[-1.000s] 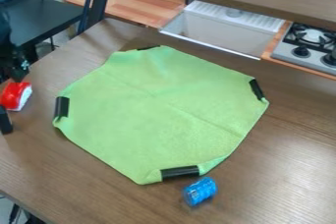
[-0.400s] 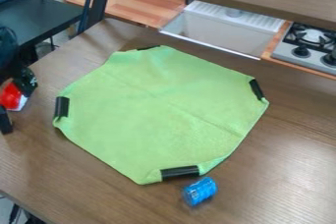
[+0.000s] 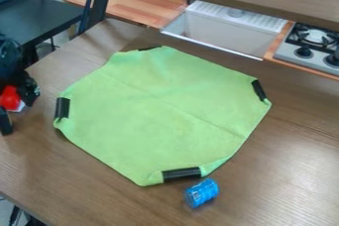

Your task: Put the red object on the bottom edge of the cloth

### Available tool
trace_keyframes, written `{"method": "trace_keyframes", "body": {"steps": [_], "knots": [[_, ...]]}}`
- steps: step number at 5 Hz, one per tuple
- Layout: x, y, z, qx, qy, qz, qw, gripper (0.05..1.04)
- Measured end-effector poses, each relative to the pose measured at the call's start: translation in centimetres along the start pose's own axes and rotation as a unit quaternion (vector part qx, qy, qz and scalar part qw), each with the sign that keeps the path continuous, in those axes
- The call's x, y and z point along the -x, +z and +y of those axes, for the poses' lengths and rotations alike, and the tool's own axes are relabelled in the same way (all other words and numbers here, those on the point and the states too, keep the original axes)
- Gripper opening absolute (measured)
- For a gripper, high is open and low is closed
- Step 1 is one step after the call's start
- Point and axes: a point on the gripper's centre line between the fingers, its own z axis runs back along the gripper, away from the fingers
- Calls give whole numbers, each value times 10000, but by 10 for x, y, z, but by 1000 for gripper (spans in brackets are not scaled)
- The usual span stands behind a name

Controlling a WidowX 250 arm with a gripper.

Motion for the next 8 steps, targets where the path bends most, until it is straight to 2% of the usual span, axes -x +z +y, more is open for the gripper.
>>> {"method": "trace_keyframes", "body": {"steps": [1, 2, 4, 5, 6, 7, 8], "knots": [[-1, 0, 1, -147, 180, 37, 9997, 680], [-2, 0, -2, -88, 210, 97, 9997, 571], [-54, 41, -39, 354, 490, -345, 9976, 570], [-68, 46, -75, 578, 527, -323, 9964, 570], [-68, 40, -101, 430, 714, -385, 9958, 570], [-49, 30, -125, 105, 1226, -325, 9919, 570], [-34, 26, -125, -195, 1703, -275, 9848, 570]]}}
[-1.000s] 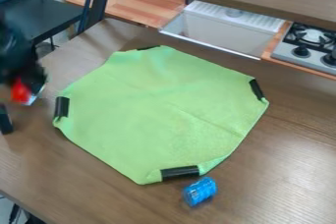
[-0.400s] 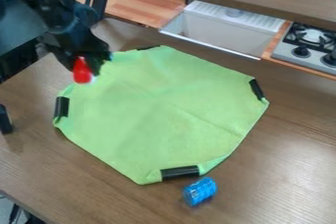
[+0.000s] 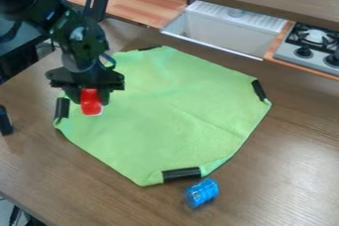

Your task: Put the red object on the bottom edge of the cloth

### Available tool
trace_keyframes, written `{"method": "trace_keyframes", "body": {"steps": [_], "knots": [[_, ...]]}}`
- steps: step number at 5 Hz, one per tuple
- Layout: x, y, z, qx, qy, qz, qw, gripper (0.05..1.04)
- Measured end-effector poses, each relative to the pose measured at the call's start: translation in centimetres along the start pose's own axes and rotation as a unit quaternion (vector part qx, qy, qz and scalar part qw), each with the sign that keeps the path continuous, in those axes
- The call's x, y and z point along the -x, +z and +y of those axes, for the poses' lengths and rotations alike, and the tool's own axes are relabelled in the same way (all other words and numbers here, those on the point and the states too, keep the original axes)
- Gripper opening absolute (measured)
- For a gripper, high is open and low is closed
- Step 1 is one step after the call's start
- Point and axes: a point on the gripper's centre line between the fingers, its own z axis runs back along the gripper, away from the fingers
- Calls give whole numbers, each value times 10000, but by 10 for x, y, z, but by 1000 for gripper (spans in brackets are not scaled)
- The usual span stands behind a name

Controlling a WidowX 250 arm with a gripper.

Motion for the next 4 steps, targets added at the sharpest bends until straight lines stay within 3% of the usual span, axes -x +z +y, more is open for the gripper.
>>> {"method": "trace_keyframes", "body": {"steps": [1, 2, 3, 4], "knots": [[10, 1, 9, -63, 303, 33, 9995, 651], [10, -1, 22, 41, 497, 151, 9986, 928], [3, 12, 23, 414, 656, 199, 9968, 1004], [-17, 31, 22, 821, 725, 200, 9938, 999]]}}
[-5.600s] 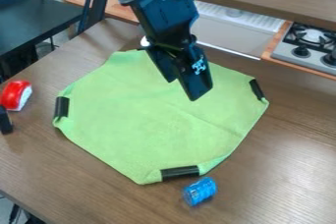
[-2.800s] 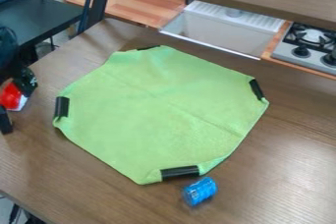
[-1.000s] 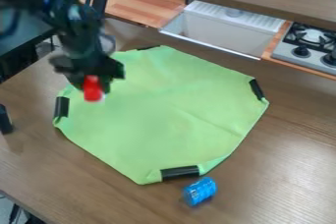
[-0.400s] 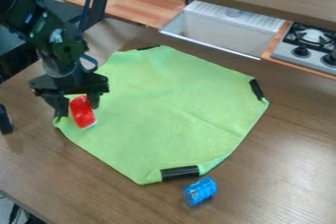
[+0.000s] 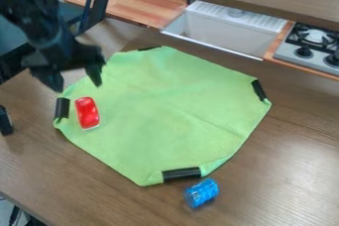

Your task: Put the red object on the bottom edge of the cloth

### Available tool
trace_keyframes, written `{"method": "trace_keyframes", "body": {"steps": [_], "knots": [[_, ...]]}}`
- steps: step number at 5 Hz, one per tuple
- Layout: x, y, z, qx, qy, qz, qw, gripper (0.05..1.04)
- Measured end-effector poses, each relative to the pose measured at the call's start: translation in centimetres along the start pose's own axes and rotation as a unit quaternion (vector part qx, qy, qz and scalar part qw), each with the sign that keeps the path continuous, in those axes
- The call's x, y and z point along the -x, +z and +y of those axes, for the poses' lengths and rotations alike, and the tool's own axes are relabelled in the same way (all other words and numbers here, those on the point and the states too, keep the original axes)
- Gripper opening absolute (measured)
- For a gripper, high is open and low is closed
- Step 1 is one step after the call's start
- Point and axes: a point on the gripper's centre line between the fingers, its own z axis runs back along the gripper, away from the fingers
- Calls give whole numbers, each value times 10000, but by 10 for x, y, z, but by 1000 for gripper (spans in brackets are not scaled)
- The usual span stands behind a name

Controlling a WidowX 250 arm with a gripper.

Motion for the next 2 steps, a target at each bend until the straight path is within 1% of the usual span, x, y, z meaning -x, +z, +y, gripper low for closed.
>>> {"method": "trace_keyframes", "body": {"steps": [1, 2], "knots": [[-30, 25, -1, 108, 74, 209, 9997, 999], [-62, 66, -3, -118, 75, 540, 9984, 999]]}}
